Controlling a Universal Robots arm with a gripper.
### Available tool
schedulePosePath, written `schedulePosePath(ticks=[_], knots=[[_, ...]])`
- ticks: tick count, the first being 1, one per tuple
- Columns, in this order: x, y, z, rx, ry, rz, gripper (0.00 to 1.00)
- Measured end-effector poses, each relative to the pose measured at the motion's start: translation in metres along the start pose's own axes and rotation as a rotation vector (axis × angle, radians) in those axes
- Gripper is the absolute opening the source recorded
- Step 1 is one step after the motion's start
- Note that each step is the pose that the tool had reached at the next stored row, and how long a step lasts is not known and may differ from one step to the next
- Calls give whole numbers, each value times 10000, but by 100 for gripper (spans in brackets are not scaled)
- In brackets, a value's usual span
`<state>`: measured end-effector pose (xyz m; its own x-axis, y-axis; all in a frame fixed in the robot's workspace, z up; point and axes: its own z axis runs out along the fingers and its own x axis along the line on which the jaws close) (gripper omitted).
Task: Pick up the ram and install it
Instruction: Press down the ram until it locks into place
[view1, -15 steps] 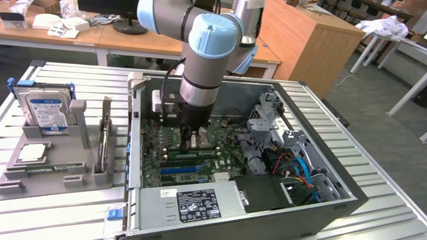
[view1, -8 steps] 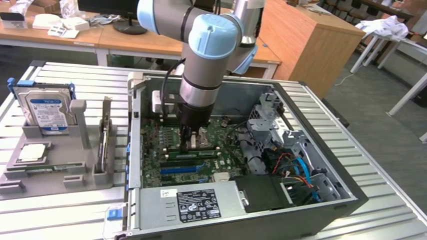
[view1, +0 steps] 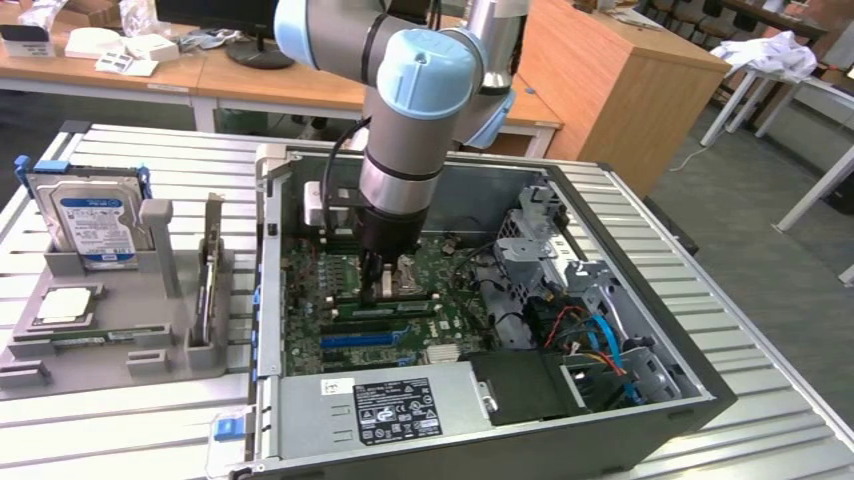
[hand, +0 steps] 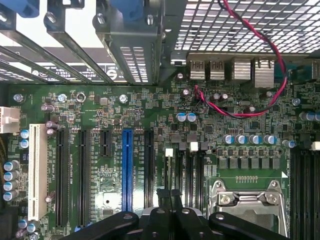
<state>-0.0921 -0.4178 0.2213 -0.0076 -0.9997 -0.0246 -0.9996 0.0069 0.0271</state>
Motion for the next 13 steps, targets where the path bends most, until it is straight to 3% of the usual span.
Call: schedulePosePath(ticks=[4, 13], knots=[[-4, -4, -17, 14, -24, -2, 11], [-7, -3, -277, -41, -3, 0, 11]])
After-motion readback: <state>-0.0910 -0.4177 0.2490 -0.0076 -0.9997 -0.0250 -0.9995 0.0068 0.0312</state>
